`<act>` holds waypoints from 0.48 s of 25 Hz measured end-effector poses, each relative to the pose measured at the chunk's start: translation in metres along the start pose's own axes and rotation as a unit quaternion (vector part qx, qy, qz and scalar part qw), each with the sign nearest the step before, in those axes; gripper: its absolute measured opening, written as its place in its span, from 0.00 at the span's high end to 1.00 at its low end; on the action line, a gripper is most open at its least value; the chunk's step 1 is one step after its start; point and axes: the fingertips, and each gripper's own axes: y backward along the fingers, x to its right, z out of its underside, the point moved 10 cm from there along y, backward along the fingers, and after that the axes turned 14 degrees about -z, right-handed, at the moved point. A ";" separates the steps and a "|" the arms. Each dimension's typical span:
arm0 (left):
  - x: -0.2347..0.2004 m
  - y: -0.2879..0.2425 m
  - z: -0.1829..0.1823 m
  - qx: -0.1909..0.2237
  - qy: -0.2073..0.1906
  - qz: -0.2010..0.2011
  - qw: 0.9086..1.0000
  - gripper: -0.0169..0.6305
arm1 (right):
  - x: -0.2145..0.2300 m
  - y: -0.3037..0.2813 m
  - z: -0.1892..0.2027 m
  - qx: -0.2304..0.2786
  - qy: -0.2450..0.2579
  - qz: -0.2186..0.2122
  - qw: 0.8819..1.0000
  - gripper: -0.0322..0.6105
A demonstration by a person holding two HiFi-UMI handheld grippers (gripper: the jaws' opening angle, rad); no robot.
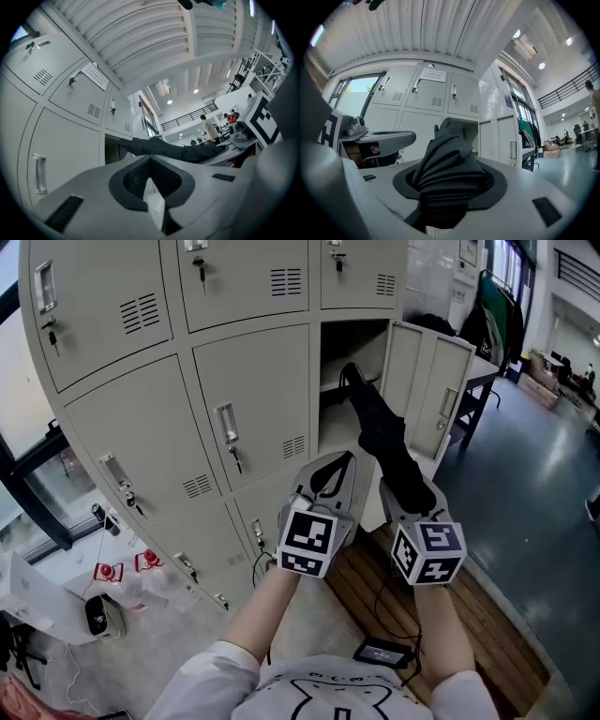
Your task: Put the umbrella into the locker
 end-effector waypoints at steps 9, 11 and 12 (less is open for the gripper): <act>-0.020 -0.047 0.012 -0.008 0.000 0.013 1.000 0.96 | 0.031 -0.051 -0.006 -0.028 0.006 -0.007 1.000 0.59; -0.024 -0.060 0.011 -0.011 -0.008 0.016 1.000 0.96 | 0.043 -0.064 -0.010 -0.039 0.009 -0.014 0.999 0.59; -0.025 -0.066 0.011 -0.012 -0.012 0.018 1.000 0.96 | 0.050 -0.072 -0.012 -0.044 0.012 -0.019 0.999 0.59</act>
